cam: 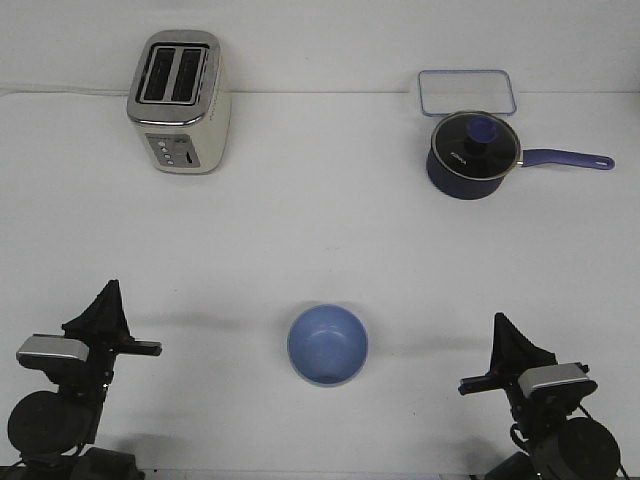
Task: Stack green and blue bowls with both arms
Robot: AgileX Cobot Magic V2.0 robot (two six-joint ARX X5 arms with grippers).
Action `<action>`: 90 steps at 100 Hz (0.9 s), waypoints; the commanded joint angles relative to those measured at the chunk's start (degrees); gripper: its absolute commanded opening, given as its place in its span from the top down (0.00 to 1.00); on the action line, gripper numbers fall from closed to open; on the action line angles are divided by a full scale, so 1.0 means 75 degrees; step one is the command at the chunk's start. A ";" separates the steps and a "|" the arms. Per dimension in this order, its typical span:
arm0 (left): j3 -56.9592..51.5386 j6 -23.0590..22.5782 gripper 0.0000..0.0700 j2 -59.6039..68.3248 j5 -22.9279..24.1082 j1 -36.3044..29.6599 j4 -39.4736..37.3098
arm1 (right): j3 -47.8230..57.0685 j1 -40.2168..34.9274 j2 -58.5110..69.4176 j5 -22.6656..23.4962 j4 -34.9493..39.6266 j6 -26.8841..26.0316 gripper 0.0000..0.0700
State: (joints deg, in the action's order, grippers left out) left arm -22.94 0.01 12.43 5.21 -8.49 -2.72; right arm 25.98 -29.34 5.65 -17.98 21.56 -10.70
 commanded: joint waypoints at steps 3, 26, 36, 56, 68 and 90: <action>0.0676 -0.0079 0.98 -0.0286 -0.0603 0.0321 -0.0087 | 0.0017 -0.0044 -0.0009 0.0006 -0.0073 0.0061 0.99; 0.2294 0.0542 0.98 -0.1612 -0.0851 0.0930 -0.0254 | 0.0017 -0.0044 -0.0009 0.0006 -0.0073 0.0061 0.99; 0.2646 0.0548 0.98 -0.1632 -0.1005 0.1037 -0.0504 | 0.0017 -0.0044 -0.0009 0.0006 -0.0070 0.0061 0.99; 0.2955 0.0405 0.98 -0.1635 -0.1090 0.1029 -0.0860 | 0.0017 -0.0044 -0.0009 0.0006 -0.0079 0.0061 0.99; 0.2955 0.0230 0.98 -0.1635 -0.1084 0.1029 -0.0898 | 0.0017 -0.0044 -0.0009 0.0003 -0.0076 0.0061 0.99; 0.2952 0.0233 0.98 -0.1632 -0.1084 0.1032 -0.0848 | 0.0017 -0.0044 -0.0009 0.0000 -0.0076 0.0061 0.99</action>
State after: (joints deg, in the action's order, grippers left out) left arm -1.87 2.42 0.27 -2.96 -0.80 -8.54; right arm 25.98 -29.34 5.65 -18.00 21.54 -10.70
